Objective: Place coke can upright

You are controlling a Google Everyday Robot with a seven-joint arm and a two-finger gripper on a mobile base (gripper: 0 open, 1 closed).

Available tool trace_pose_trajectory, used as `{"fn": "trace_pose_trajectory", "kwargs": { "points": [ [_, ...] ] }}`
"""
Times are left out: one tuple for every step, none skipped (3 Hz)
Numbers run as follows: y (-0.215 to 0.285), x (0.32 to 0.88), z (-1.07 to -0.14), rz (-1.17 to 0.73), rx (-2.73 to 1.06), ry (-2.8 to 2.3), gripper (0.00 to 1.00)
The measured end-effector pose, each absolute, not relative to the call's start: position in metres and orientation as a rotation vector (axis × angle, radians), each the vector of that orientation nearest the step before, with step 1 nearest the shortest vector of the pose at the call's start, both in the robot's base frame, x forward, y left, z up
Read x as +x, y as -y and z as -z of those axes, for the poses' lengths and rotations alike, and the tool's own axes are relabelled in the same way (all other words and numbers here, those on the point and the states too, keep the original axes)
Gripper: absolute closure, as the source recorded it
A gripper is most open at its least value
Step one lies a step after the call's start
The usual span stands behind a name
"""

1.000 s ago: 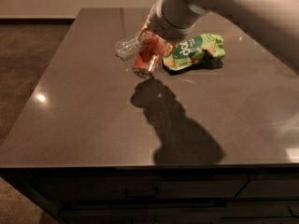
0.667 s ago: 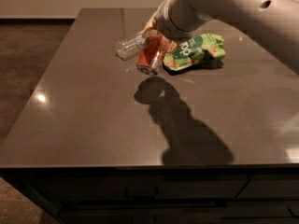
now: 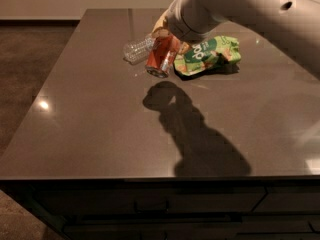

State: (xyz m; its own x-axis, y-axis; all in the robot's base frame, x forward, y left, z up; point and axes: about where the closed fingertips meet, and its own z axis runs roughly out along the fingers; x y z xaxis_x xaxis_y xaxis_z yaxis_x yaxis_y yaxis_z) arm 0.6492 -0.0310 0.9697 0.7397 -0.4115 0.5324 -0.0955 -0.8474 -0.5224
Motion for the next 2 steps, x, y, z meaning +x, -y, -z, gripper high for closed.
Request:
{"fn": "trace_pose_trajectory", "kwargs": {
  "points": [
    [0.0358,0.6508,-0.9749,0.950,-2.463,-0.322,1.00],
    [0.0445,0.6515,-0.9804,1.018,-2.435,-0.187,1.00]
  ]
}}
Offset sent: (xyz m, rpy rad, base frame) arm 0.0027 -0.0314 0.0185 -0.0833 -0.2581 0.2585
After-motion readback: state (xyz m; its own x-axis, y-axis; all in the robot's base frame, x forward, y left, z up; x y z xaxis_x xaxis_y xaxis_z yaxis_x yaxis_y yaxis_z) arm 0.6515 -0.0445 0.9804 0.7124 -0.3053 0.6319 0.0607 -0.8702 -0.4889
